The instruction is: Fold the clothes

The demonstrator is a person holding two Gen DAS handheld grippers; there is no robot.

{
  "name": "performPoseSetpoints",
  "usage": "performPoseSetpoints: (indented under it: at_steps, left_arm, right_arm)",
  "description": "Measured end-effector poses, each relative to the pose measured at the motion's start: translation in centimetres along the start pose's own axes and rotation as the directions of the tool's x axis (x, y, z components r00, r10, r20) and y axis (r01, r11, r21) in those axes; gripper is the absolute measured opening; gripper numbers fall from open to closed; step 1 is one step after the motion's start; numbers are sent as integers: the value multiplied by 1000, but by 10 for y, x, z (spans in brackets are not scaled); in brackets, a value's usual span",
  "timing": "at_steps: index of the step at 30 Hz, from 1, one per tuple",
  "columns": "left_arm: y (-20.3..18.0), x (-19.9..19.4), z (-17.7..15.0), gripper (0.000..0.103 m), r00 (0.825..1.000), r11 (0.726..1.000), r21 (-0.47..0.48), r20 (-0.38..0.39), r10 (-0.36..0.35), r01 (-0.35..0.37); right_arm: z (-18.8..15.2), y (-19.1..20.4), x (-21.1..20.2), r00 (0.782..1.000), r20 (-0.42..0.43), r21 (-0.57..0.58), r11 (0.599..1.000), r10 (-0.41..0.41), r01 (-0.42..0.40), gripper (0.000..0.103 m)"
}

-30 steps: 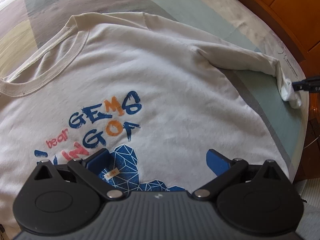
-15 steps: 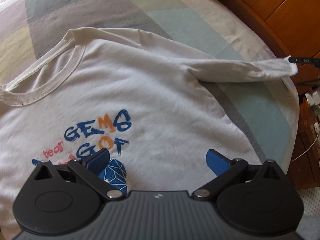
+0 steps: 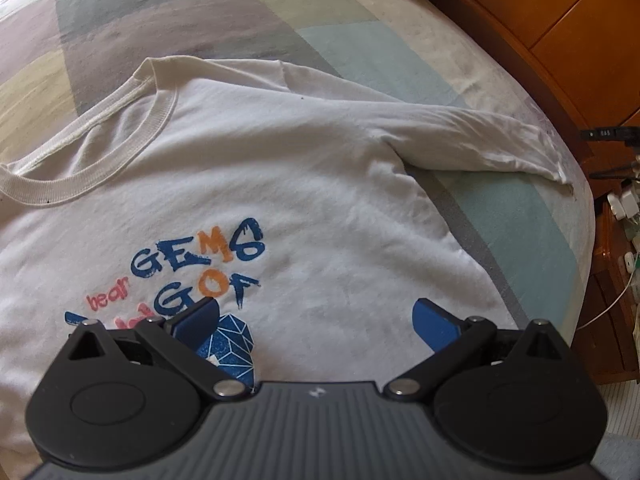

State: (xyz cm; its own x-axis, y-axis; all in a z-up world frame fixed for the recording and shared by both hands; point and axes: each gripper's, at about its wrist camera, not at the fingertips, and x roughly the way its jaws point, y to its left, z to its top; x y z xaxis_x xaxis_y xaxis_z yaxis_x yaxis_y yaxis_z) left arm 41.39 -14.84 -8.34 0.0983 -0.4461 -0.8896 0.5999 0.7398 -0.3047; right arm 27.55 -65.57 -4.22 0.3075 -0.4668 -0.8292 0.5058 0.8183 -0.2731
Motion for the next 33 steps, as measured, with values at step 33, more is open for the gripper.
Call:
performPoseSetpoints:
  at_steps: [33]
  left_arm:
    - [16, -10, -10, 102, 995, 1000, -21, 94, 17, -15]
  right_arm:
    - [97, 309, 24, 820, -48, -616, 629, 571, -474, 1]
